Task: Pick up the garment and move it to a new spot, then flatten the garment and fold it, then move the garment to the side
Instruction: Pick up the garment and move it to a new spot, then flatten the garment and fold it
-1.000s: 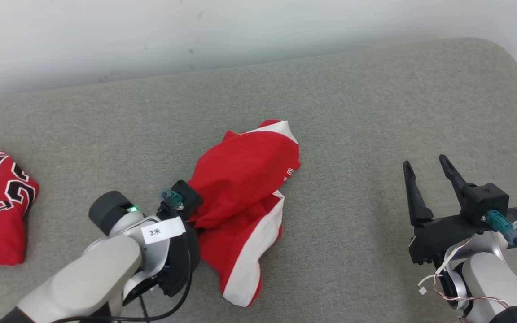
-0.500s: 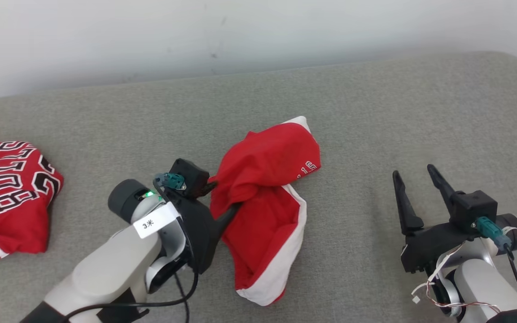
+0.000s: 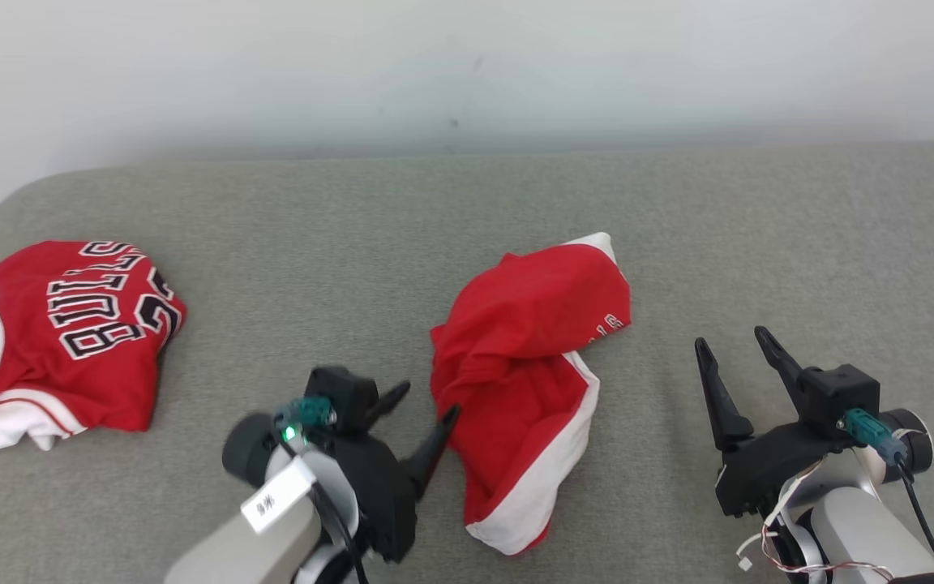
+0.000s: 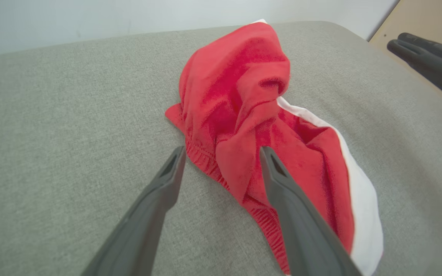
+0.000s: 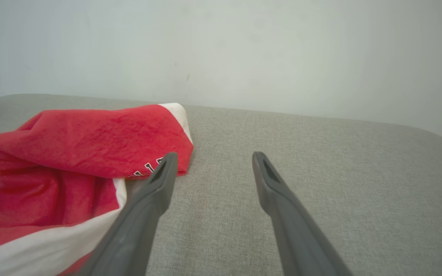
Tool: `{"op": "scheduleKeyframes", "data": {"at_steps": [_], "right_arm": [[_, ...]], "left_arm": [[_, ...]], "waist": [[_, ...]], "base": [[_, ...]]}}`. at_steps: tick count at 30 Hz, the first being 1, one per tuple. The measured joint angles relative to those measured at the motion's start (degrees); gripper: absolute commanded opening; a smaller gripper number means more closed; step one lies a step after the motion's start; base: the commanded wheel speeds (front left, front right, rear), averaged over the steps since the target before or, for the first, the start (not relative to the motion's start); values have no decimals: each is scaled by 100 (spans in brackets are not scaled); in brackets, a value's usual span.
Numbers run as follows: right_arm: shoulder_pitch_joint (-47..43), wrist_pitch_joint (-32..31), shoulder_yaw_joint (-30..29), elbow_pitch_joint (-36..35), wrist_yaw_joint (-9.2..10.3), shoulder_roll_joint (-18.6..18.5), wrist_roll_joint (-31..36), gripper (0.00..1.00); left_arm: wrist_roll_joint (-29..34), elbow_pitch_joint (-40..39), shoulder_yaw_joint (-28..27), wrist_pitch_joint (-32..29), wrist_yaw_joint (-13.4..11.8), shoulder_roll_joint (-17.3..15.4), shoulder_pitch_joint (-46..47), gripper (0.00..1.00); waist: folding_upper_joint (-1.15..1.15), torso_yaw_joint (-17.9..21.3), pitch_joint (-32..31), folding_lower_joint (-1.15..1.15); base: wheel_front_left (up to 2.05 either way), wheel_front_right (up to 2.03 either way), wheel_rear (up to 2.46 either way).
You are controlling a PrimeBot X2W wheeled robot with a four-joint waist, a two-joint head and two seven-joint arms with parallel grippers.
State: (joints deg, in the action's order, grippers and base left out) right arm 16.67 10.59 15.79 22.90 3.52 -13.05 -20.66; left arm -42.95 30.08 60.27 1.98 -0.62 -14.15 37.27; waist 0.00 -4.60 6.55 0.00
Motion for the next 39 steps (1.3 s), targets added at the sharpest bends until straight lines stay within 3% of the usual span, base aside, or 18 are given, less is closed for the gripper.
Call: {"op": "scheduleKeyframes", "data": {"at_steps": [9,13,18,22,25,32,39], "right_arm": [[-106,-53,-3,78,-29,-18,-20,100],[-67,-146,66,157,-134,18,-81,100],[194,-414,219,530,-313,121,-164,100],[415,-735,298,935,-414,166,-250,100],[516,-884,302,1104,-465,159,-253,100],[846,-1191,333,1486,-598,190,-321,100],[857,-1569,376,1901,-636,210,-397,100]], "left_arm": [[-113,-417,48,216,-180,18,-556,100],[-215,-619,122,275,-137,96,-814,100],[-186,-757,64,433,-255,118,-821,100],[-46,-879,-337,872,-563,96,-800,100],[108,-875,-555,1045,-647,-65,-789,100],[269,-875,-1071,1174,-650,-411,-1187,100],[447,-838,-1775,1218,-649,-394,-1595,100]], "waist": [[0,-272,-112,0],[0,-388,-107,0],[-1,-513,-56,1],[-1,-678,-22,1],[-1,-791,-8,1],[-1,-1020,9,0],[-1,-1219,-37,1]], "base": [[0,0,0],[0,0,0],[0,0,0],[0,0,0],[0,0,0],[0,0,0],[0,0,0]]}}
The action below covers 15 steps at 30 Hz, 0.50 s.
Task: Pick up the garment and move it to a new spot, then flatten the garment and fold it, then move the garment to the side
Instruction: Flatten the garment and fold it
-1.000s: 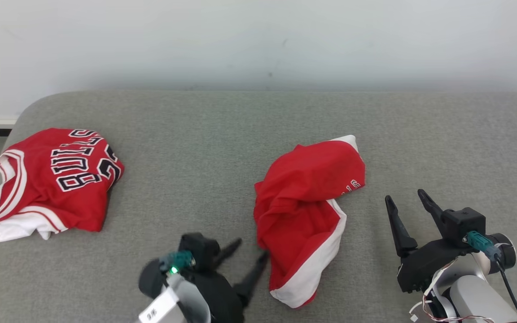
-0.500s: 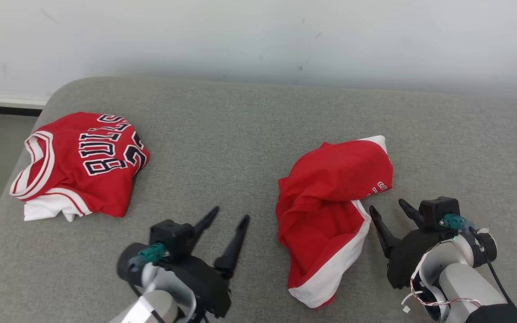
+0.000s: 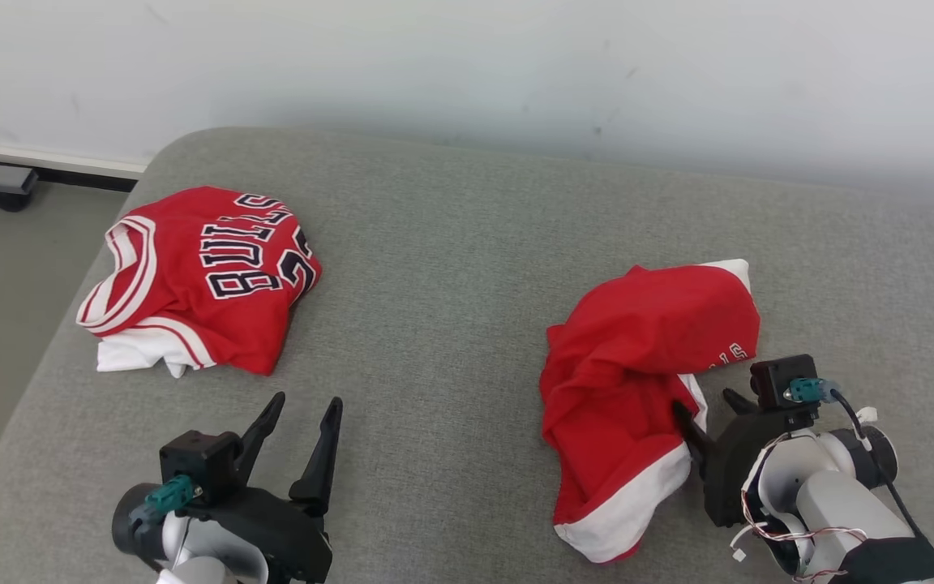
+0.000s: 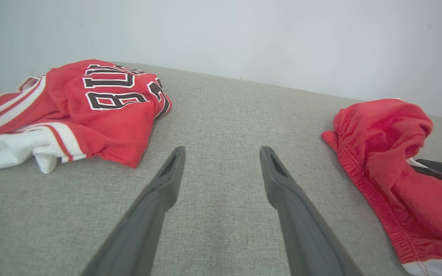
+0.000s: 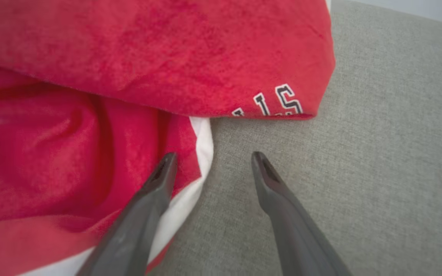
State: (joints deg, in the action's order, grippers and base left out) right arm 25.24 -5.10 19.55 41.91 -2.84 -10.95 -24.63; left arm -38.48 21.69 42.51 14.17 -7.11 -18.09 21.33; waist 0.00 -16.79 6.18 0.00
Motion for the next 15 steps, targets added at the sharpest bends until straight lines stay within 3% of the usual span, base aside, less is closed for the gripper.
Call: {"op": "scheduleKeyframes", "data": {"at_steps": [4,6,7,8,9,10,11,15], "right_arm": [[32,-156,80,158,-26,60,-4,100],[114,-232,118,246,-45,115,-4,95],[144,-255,123,271,-53,127,-5,44],[158,-270,133,301,-65,135,-5,44],[183,-304,144,352,-71,144,-5,35],[214,-304,141,399,-78,144,-7,7],[236,-307,141,434,-96,144,-7,0],[248,-288,131,466,-129,164,-32,0]], "left_arm": [[198,-44,-207,9,0,83,-125,100],[237,-90,-303,10,0,137,-203,100],[281,-110,-315,10,0,174,-233,100],[326,-138,-343,10,0,212,-255,100],[388,-179,-420,10,0,253,-293,100],[453,-203,-482,19,0,283,-330,100],[482,-210,-522,19,0,305,-354,100],[576,-254,-842,21,0,325,-567,100]], "waist": [[0,-106,-34,0],[0,-139,-53,0],[0,-156,-58,0],[0,-172,-62,0],[0,-182,-66,0],[0,-191,-72,0],[0,-200,-81,0],[0,-204,-126,0]], "base": [[0,0,0],[0,0,0],[0,0,0],[0,0,0],[0,0,0],[0,0,0],[0,0,0],[0,0,0]]}}
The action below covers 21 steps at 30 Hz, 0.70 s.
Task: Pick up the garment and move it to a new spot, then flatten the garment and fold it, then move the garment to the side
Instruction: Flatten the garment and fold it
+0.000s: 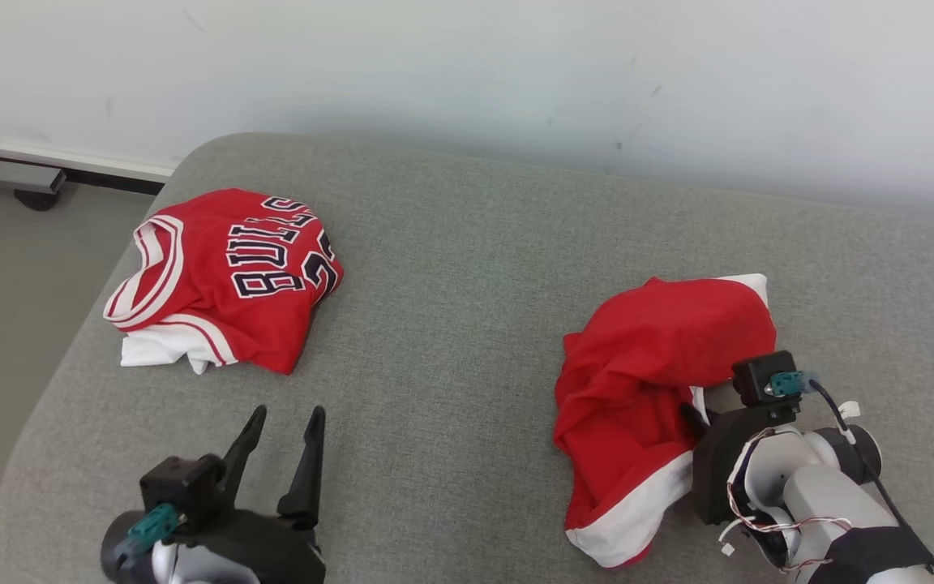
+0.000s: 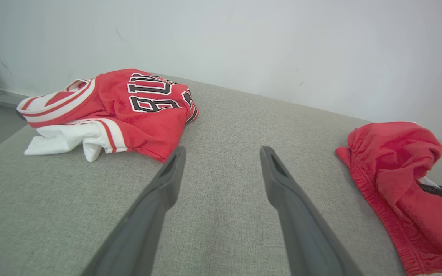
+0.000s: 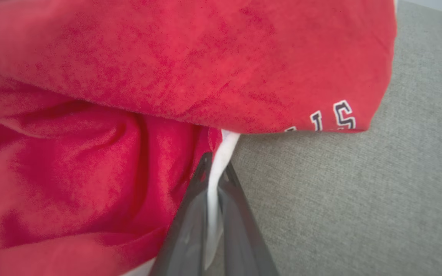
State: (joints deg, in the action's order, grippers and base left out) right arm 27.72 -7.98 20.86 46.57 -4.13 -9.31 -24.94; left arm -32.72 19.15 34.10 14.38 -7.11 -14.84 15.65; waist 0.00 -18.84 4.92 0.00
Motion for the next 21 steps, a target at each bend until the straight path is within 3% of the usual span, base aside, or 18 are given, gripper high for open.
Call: {"op": "scheduleKeyframes", "data": {"at_steps": [12,21], "right_arm": [[-465,865,-667,-603,4,-481,-347,0],[-1329,1267,-917,-1196,110,-508,-568,0]], "left_arm": [[383,-225,-564,3,0,74,-556,100],[636,-301,-1123,3,0,-26,-833,100]], "waist": [[0,361,-143,0],[0,807,-290,0]], "base": [[0,0,0],[0,0,0]]}}
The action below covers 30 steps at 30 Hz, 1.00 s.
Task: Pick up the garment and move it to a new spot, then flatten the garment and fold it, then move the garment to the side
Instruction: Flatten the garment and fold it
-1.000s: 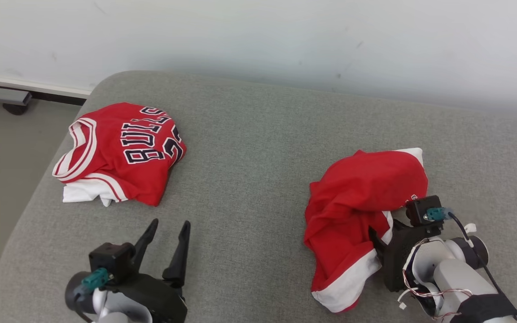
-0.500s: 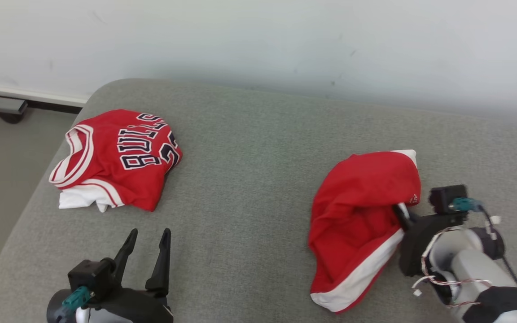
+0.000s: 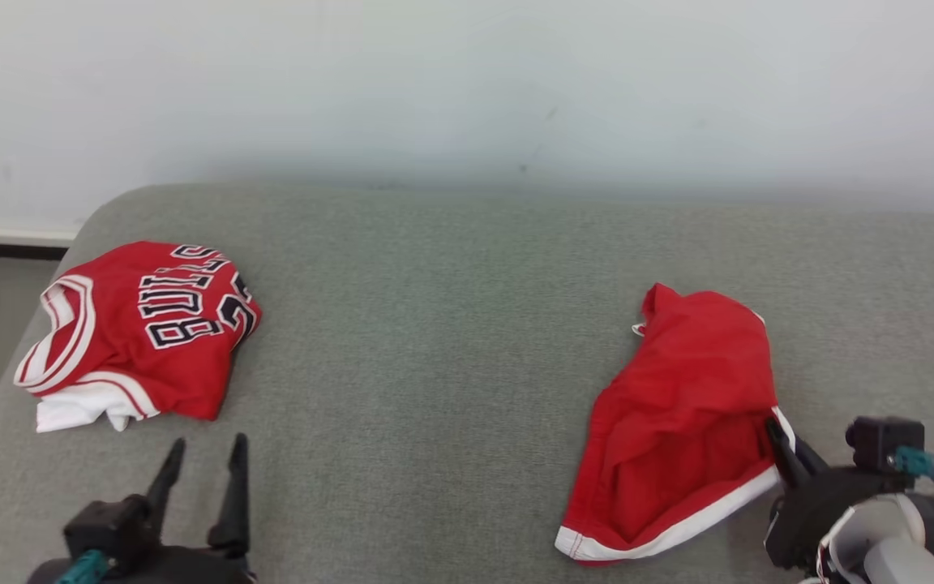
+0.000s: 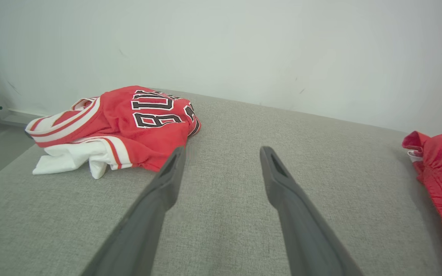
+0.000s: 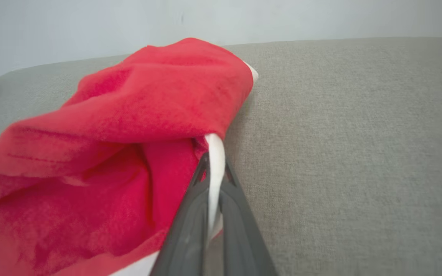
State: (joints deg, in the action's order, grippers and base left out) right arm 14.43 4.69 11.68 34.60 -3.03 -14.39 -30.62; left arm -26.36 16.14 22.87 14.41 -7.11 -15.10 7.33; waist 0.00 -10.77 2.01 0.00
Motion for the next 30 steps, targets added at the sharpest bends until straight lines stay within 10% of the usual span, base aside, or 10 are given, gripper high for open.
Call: {"op": "scheduleKeyframes", "data": {"at_steps": [14,30], "right_arm": [[-571,310,-358,-1303,18,35,-421,0],[899,-213,828,-1792,-109,500,221,0]], "left_arm": [[182,-112,-321,0,0,56,-264,100],[342,-167,-99,-33,0,244,-71,100]], "waist": [[0,537,-119,0],[0,-9,-125,0]], "base": [[0,0,0],[0,0,0]]}}
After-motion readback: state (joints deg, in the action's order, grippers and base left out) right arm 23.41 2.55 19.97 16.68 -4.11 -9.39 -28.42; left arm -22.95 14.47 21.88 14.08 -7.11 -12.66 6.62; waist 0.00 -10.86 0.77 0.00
